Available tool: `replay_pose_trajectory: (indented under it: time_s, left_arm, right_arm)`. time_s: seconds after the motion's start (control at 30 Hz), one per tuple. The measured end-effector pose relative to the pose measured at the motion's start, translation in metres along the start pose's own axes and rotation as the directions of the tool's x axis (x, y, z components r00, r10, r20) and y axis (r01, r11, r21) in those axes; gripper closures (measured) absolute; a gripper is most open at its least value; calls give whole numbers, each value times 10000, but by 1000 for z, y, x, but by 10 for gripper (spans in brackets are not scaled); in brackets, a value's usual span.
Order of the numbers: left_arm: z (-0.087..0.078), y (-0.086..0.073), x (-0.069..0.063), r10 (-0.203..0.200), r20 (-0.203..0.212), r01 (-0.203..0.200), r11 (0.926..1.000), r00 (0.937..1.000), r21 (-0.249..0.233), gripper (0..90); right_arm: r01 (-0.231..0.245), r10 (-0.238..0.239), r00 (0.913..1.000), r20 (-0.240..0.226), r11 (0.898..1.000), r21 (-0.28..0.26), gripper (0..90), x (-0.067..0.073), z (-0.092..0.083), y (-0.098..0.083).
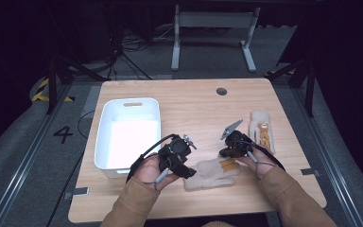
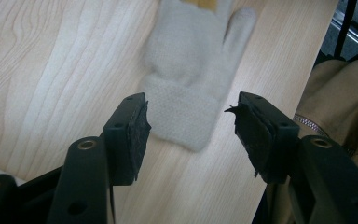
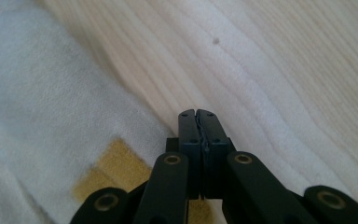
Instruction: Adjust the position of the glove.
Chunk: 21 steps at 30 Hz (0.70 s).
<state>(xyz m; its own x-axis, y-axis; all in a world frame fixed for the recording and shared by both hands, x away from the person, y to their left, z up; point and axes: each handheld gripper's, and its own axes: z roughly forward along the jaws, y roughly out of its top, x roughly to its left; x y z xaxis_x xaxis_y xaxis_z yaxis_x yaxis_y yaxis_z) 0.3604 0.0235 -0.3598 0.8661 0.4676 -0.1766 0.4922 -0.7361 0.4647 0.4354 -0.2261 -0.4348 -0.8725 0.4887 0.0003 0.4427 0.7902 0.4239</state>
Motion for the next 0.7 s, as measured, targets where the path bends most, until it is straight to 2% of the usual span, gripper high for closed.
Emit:
replay_pose_trajectory:
  time_s: [0.27,0.4,0.43,0.47,0.53,0.6,0.63,0.7]
  left_arm:
    - [5,11,4,-53,124,54,10000,9999,-54,452]
    - [7,16,5,-8,188,10,10000,9998,-95,452]
    - [8,17,5,-7,189,9,9999,9998,-105,452]
    - [8,19,6,-8,180,10,9999,9998,-134,453]
    - [7,21,8,-72,331,78,9998,9994,-184,488]
    - [7,22,10,-143,416,153,9996,9990,-241,498]
    - [8,23,12,-326,422,341,9988,9986,-356,507]
    - [8,24,14,-381,332,397,9980,9987,-488,506]
  right_arm:
    - [-84,85,9999,-116,9999,103,894,6,-6,-12]
    - [-113,113,9999,-24,9999,-120,894,8,-8,-17]
    - [-128,130,9999,75,9995,-297,894,8,-10,-18]
    - [-170,181,9997,138,9970,-760,894,9,-16,-19]
    - [-226,243,9996,117,9915,-1284,890,10,-25,-20]
    - [-327,339,9994,52,9885,-1479,884,10,-28,-21]
    - [-507,548,9984,166,9805,-1900,847,11,-36,-23]
    - [-628,699,9973,231,9714,-2291,826,10,-43,-27]
